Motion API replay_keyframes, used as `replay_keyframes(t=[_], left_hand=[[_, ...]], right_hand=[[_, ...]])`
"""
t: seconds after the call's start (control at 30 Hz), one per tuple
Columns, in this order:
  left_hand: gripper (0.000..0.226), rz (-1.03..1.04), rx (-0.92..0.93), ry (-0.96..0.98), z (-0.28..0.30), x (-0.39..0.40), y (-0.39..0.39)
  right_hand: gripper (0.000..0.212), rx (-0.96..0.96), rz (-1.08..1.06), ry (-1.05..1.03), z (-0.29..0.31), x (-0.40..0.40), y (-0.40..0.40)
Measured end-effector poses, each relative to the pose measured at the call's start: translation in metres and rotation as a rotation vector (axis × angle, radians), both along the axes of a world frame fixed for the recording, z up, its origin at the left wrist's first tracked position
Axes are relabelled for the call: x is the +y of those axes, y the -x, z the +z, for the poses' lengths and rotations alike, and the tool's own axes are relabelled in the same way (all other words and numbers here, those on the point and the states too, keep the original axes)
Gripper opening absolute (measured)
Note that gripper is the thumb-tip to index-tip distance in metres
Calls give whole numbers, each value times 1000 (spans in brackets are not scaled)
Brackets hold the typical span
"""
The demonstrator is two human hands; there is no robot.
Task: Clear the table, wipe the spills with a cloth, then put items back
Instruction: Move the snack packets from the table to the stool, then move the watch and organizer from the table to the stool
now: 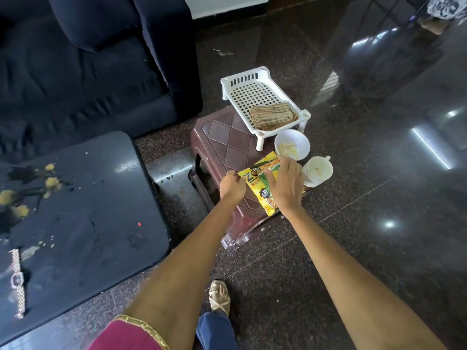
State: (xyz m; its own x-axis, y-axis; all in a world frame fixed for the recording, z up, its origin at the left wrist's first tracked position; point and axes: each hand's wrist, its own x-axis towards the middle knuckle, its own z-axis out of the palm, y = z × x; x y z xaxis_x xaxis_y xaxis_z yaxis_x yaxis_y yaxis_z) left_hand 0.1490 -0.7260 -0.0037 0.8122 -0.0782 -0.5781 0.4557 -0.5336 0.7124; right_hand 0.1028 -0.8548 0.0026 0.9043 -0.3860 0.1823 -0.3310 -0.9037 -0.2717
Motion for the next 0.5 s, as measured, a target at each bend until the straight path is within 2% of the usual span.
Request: replay_keyframes(t=[0.23, 0.5], left_hand=[[32, 45, -66, 21, 10, 57, 1], [24, 266, -228, -104, 30, 238, 4]], right_hand=[[34, -157, 279, -97, 5, 70, -31], [33, -139, 579, -219, 8, 240, -51]])
